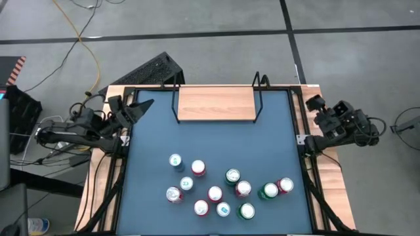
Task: Place canned beverage on shelf
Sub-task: Put the top blue soda can on the shelf
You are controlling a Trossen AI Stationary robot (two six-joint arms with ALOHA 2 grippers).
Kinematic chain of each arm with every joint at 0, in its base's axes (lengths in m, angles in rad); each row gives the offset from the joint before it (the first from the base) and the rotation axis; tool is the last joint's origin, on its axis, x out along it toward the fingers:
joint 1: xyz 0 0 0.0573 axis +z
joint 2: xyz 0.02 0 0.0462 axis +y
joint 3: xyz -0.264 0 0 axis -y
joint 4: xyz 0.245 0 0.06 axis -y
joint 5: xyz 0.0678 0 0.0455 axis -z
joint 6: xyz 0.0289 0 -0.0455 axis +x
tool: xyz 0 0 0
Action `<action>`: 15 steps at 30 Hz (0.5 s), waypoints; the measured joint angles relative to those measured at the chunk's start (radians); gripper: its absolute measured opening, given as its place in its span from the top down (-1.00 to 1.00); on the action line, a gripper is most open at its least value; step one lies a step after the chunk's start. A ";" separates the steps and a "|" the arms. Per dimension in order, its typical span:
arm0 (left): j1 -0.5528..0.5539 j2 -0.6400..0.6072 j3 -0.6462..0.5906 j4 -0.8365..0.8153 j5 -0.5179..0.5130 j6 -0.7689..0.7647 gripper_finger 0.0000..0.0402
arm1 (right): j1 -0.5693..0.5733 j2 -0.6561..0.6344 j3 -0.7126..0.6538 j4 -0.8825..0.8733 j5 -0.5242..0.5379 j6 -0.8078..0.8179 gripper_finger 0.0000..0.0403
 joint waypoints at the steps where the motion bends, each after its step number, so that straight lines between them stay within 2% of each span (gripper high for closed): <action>1: 0.000 -0.001 0.002 0.002 0.000 0.016 -0.64 | 0.000 0.000 0.002 0.000 0.000 0.010 -0.50; 6: 0.000 -0.001 0.002 0.024 -0.006 0.045 -0.64 | 0.000 0.000 0.003 -0.040 0.016 0.014 -0.50; 9: 0.000 -0.002 0.002 0.049 0.015 0.045 -0.64 | 0.001 0.000 0.011 -0.099 0.163 0.076 -0.50; 11: 0.000 -0.001 0.002 0.076 0.052 0.045 -0.64 | 0.000 0.002 0.047 -0.214 0.234 0.097 -0.50; 15: 0.000 -0.001 0.010 0.090 0.081 0.046 -0.64 | 0.001 0.075 0.191 -0.489 0.289 0.122 -0.50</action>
